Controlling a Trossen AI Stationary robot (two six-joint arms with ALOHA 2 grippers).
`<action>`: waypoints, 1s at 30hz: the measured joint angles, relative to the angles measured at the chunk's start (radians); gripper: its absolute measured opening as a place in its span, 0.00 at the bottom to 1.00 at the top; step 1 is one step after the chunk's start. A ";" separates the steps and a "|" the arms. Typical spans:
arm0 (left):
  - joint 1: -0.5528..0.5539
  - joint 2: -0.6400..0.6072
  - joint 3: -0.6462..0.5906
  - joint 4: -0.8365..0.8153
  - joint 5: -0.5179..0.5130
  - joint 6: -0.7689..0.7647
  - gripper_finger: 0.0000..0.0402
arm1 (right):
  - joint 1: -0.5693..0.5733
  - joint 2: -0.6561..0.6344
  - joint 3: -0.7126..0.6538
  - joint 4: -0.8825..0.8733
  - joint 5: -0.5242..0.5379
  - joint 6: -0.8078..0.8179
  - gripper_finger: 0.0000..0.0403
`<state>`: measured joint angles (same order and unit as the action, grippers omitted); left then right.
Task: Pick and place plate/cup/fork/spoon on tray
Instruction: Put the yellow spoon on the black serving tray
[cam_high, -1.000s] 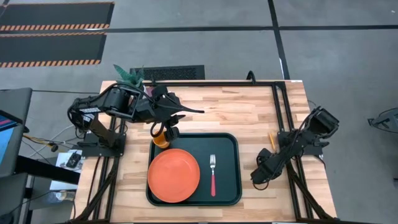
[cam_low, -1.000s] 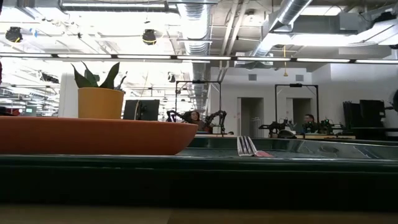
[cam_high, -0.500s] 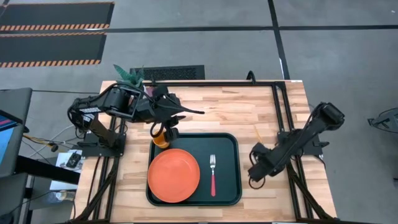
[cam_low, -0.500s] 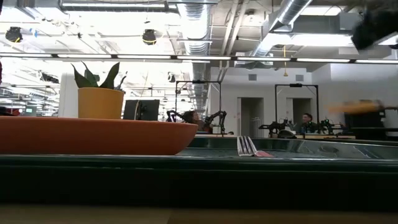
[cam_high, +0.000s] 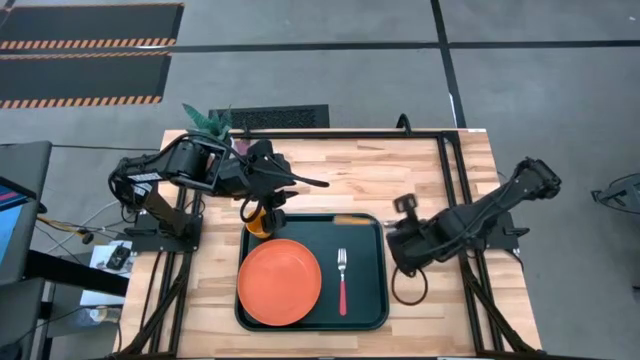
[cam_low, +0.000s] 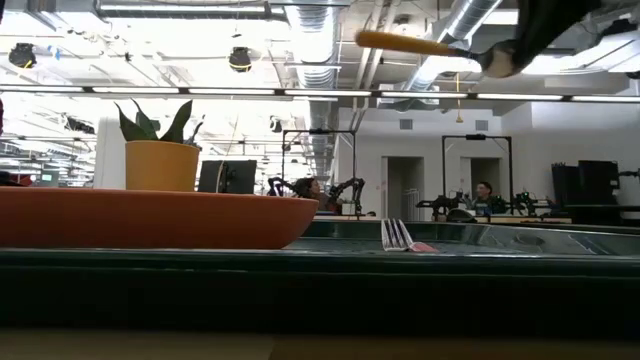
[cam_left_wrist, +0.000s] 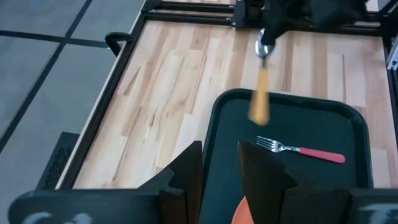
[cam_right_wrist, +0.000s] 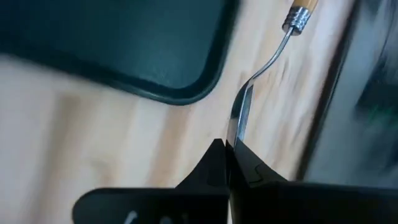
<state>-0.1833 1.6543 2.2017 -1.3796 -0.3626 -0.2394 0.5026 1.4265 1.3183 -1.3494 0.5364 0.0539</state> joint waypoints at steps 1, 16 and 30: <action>0.000 0.000 0.000 0.000 0.000 0.000 0.22 | -0.009 0.000 -0.005 0.024 0.007 -0.107 0.01; 0.000 0.000 0.000 -0.001 -0.021 -0.006 0.22 | 0.004 0.019 -0.047 0.266 0.416 -1.001 0.00; 0.000 0.000 0.000 0.000 -0.167 -0.014 0.22 | 0.149 0.018 -0.208 0.426 0.174 -1.253 0.00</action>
<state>-0.1833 1.6543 2.2017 -1.3796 -0.5296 -0.2538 0.6516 1.4450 1.1101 -0.9236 0.7109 -1.1993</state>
